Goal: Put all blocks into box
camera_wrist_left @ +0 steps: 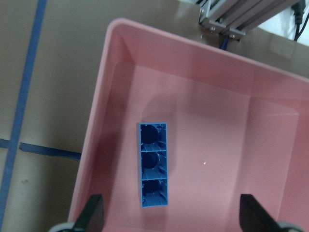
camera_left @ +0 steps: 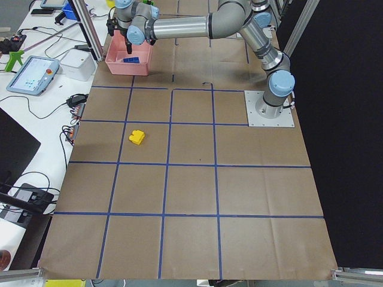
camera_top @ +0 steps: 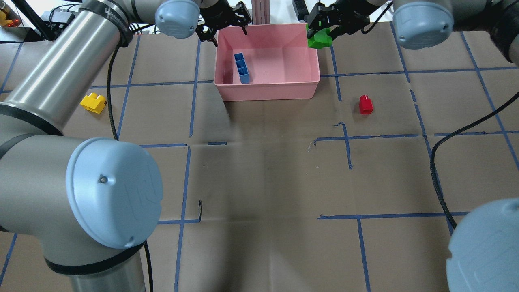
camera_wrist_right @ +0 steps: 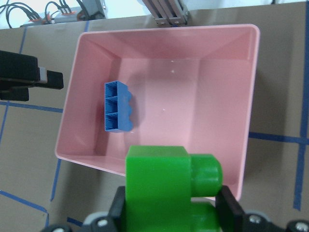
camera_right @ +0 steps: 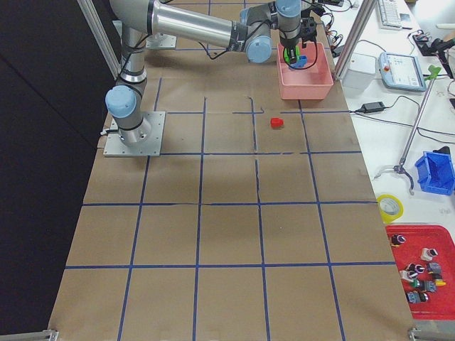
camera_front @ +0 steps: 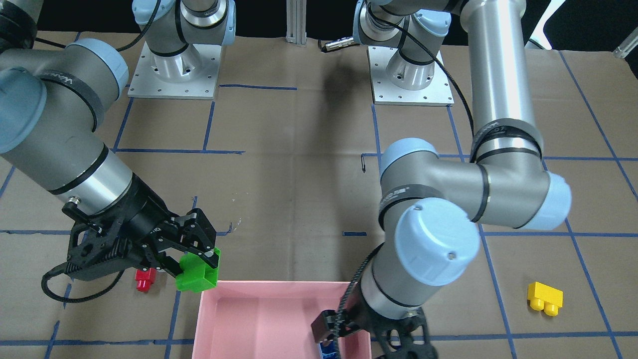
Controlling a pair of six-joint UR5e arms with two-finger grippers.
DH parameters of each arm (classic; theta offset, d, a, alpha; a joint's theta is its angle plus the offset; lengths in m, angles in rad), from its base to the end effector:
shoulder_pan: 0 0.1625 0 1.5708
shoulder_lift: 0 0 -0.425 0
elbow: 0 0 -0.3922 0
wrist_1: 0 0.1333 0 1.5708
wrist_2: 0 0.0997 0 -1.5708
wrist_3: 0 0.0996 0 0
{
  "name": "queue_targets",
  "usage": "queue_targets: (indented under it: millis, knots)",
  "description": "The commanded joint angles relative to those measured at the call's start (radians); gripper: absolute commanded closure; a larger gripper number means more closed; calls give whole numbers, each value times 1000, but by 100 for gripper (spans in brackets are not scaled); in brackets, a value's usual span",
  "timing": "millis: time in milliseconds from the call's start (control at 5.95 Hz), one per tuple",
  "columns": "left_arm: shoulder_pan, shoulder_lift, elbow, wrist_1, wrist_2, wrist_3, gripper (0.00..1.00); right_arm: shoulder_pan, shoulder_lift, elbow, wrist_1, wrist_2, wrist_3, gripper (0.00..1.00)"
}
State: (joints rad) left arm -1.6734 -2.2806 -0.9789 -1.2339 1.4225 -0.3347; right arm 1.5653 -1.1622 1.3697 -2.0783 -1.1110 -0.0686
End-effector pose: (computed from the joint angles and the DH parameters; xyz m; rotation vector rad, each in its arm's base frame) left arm -0.2277 -0.7659 0.3642 0.3164 -2.9210 0.2679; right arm 0.1738 -0.6752 0.4159 -0.1782 2.6587 -0.4253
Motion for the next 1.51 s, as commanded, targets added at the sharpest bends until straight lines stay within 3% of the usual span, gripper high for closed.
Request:
queue_targets:
  millis: [0,336,504,672,840,1008,1176,1344]
  knots:
    - [143,125,-14,-163,6,238,0,60,137,-136,-61,40,3,92]
    - [281,182,-36,-249,44,455,0,111,243,-178,-171,40,0,89]
    - [346,185,-56,-249,70,553,0,116,257,-178,-181,37,-14,80]
    - [445,184,-69,-249,85,627,0,116,265,-176,-181,28,-17,25]
    - [516,182,-81,-252,85,634,0,116,271,-175,-171,20,-58,1]
    - [544,164,-84,-251,90,617,0,116,274,-178,-169,17,-78,0]
    - [549,162,-86,-240,107,401,0,113,254,-179,-166,11,-79,0]
    - [549,156,-86,-219,169,185,0,101,199,-169,-123,-141,-79,0]
